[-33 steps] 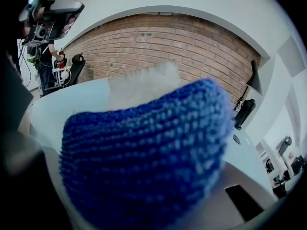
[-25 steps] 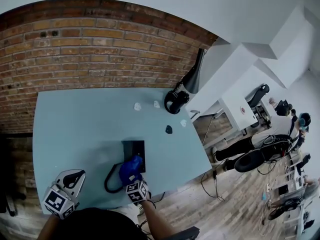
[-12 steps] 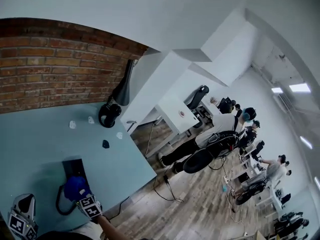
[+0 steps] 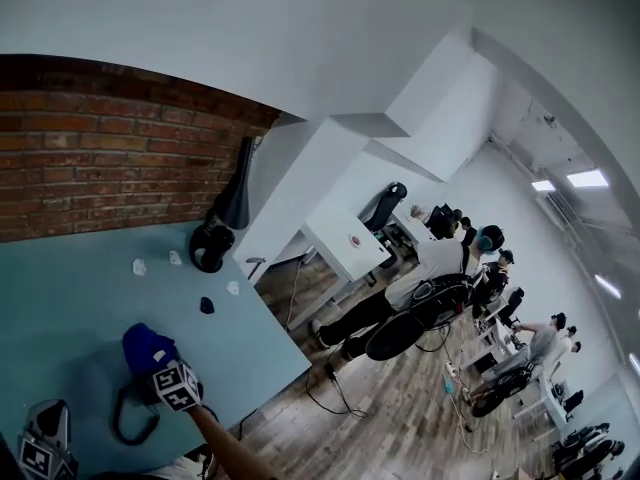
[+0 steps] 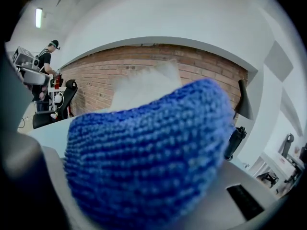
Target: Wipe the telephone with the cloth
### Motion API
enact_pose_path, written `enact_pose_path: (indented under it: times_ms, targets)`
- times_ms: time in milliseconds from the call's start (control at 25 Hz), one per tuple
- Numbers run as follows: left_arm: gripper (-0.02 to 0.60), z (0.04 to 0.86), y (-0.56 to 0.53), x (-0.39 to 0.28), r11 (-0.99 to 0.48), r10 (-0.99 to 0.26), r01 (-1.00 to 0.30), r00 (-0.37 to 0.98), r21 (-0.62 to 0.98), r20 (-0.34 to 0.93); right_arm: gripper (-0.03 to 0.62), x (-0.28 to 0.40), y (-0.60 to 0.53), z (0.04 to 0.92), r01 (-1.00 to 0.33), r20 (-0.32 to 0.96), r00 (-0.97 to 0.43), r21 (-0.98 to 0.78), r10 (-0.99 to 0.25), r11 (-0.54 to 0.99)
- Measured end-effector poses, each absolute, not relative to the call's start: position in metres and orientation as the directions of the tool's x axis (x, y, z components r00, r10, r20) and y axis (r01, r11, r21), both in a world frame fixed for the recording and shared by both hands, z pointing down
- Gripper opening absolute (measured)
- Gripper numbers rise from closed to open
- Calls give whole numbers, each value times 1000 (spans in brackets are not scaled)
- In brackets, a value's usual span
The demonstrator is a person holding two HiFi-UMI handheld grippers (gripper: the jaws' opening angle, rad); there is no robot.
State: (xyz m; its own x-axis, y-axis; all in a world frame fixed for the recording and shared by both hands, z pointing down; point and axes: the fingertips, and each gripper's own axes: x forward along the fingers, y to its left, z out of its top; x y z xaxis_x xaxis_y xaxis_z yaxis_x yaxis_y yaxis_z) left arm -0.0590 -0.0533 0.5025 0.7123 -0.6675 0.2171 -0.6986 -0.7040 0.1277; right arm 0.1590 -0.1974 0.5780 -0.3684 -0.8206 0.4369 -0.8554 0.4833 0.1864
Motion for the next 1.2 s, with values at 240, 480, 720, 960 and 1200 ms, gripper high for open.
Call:
enact_pose_path:
  times_ms: [240,480,720,960,1200]
  targets:
    - [-9,492,-72,-58,-685,-683,-708,707,173,186,89,192,-240,575,-879,462,-298,208,-836,428]
    - [-9,496,-74,-81,-657,-703,-728,685,194,191,89,188,-244,624,-859,616,-192,272,-764,434]
    - [-9,502,-74,-89,-643,-706,-739,673,201,220,83,169,-230,672,-722,755,-109,388,-647,574]
    - [-9,507,-77,-85,-660,-687,-721,693,212,218,77,170,-223,677,-763,761,-145,321,-633,561]
    - [-9,504,-71,-78,-684,-667,-701,713,202,216,77,171,-217,680,-778,762,-141,310,-632,547]
